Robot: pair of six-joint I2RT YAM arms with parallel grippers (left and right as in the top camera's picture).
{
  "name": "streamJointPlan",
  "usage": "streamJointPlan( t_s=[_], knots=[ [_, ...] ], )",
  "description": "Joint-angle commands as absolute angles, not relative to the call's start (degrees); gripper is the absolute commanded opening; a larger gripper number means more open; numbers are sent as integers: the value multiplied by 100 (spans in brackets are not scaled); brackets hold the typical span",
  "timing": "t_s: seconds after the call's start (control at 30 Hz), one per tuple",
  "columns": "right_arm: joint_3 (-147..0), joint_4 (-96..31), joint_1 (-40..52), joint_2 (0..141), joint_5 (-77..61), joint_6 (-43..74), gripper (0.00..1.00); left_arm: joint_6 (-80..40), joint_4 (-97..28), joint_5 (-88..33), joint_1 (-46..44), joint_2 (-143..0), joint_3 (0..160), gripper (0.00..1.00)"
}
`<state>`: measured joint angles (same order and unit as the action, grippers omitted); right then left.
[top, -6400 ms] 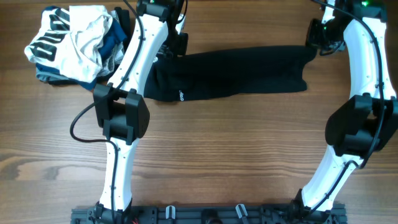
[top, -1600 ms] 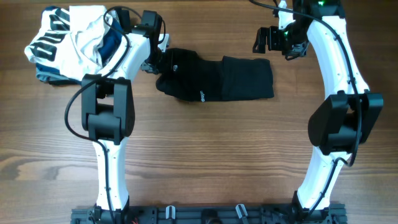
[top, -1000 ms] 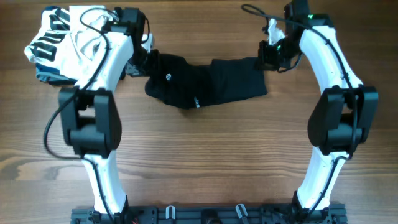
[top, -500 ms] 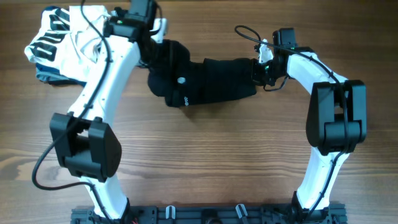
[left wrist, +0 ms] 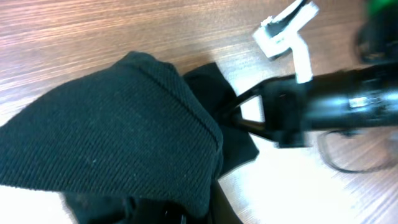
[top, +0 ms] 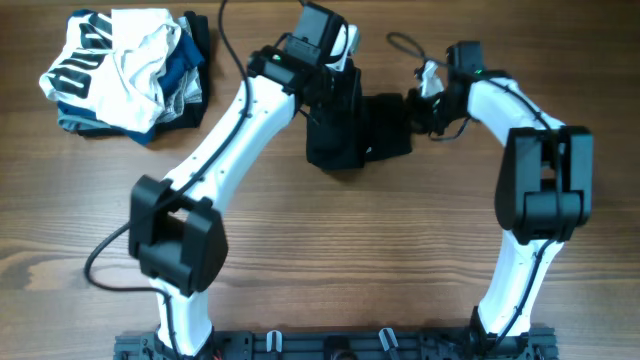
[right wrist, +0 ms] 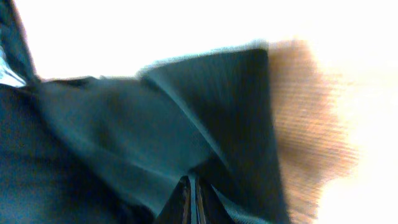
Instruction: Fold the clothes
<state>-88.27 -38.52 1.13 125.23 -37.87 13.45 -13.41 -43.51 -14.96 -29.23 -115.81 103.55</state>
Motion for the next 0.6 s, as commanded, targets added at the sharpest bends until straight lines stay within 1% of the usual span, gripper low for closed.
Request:
streamJointPlan(
  t_s=[0.0, 0.03, 0.1, 0.13, 0.2, 0.23, 0.27, 0.3, 0.33, 0.5, 0.57],
  knots=[
    [-9736, -4283, -307, 11699, -4075, 1190, 4, -1549, -3994, -1605, -3111, -11898, 10361, 4],
    [-9848, -4316, -397, 11498, -4075, 1199, 4, -1551, -3894, -1605, -3157, -11948, 10361, 4],
    [-9963, -4309, -591, 11122, -4073, 1201, 6, -1551, -3719, -1605, -3258, -12036, 10361, 8],
    [-10005, -4313, -740, 10897, -4073, 1201, 8, -1549, -3623, -1605, -3334, -12088, 10361, 11],
    [-10007, -4320, -945, 10652, -4073, 1203, 9, -1549, -3457, -1605, -3472, -12178, 10361, 12],
    [-10007, -4344, -1070, 10541, -4075, 1203, 10, -1546, -3385, -1605, -3546, -12210, 10361, 16],
    [-10007, -4366, -1166, 10481, -4077, 1201, 12, -1546, -3334, -1605, -3605, -12217, 10361, 31],
    [-10007, -4383, -1264, 10444, -4077, 1203, 15, -1546, -3301, -1605, -3658, -12219, 10361, 58],
    [-10007, -4407, -1361, 10436, -4082, 1201, 17, -1544, -3249, -1603, -3745, -12219, 10361, 100],
    [-10007, -4466, -1474, 10436, -4082, 1190, 20, -1549, -3168, -1605, -3839, -12195, 10363, 100],
    [-10005, -4491, -1474, 10436, -4077, 1135, 24, -1549, -3216, -1608, -3782, -12095, 10422, 100]
  ],
)
